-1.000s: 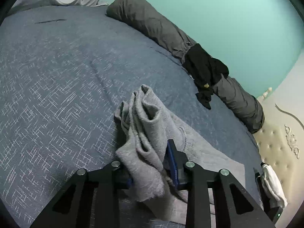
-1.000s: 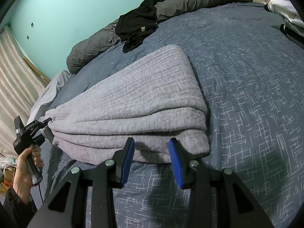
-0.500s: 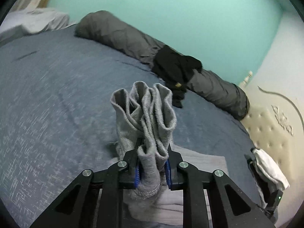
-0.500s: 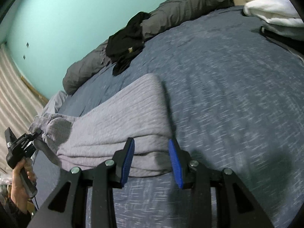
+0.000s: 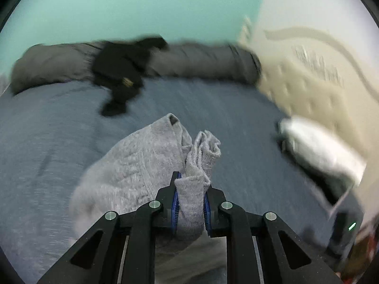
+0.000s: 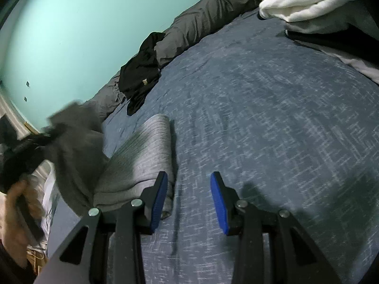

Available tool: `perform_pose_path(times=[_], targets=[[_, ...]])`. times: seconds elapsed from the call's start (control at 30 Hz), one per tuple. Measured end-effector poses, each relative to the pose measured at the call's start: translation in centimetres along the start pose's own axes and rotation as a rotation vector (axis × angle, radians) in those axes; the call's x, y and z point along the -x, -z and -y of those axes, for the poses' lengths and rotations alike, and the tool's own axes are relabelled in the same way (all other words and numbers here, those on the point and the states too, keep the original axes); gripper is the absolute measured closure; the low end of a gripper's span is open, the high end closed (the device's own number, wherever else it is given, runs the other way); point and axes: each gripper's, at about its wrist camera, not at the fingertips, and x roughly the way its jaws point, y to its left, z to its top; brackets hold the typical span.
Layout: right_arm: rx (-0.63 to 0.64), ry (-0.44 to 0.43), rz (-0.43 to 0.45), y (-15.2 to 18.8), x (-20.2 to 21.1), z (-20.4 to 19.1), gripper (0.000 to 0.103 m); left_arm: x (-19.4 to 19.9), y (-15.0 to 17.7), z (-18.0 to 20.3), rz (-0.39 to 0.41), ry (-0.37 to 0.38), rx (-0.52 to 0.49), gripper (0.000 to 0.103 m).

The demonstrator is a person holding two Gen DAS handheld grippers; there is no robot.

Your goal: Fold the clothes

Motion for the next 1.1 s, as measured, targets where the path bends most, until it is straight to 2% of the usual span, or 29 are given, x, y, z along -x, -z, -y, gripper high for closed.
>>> perform_pose_path(times=[0.1,0.17,0.2,0.23,0.3,0.43,0.5,0.6,0.7,0.8,0.9,1.1], targets=[[-0.019,0.0,-0.012,-0.2,0.0,0.7,0.065,-4.2,2.9,3.4,-0.103,-0.035,-0.082,0.085],[-0.031,-0.001,-0.022,-0.3,-0.1,1.2,0.065,-5.3,4.0,4.4,-0.126,-0.051,-0.098,0.084],[-0.038,-0.001,-0.026,-0.3,-0.1,1.4,0.065,-5.5,4.4,4.7,-0.13,-0.048,-0.096,0.079],[-0.042,-0.002,-0.031,-0.4,-0.2,1.5,0.065,-5.7,4.8,4.9,-0.134,-0.044,-0.094,0.068],[-0.044,-0.006,-0.036,-0.5,-0.4,1.5,0.065,-5.5,4.5,5.1,-0.135,-0.009,-0.08,0.054],[-0.037,-0.02,-0.034,-0.5,-0.6,1.2,0.064,-1.8,3.2,5.1,-0.07,0.063,-0.068,0.054],[-0.04,-0.025,-0.032,-0.6,-0.7,1.0,0.062,1.1,2.7,4.0,-0.019,0.066,-0.059,0.054],[-0.047,-0.031,-0.028,-0.7,-0.8,0.9,0.061,4.1,2.4,1.1,0.018,0.018,-0.006,0.053],[-0.047,-0.039,-0.027,-0.8,-1.2,0.3,0.061,5.8,3.0,-3.9,0.023,-0.085,0.066,0.053],[-0.042,-0.047,-0.029,-0.8,-1.7,-0.3,0.061,5.2,4.5,-7.3,-0.011,-0.138,0.119,0.053],[-0.03,-0.054,-0.038,-0.7,-2.4,-1.2,0.061,3.6,6.4,-8.3,-0.056,-0.157,0.107,0.053],[-0.002,-0.048,-0.061,-0.5,-3.8,-2.2,0.061,0.8,9.9,-8.4,-0.11,-0.093,0.118,0.053]])
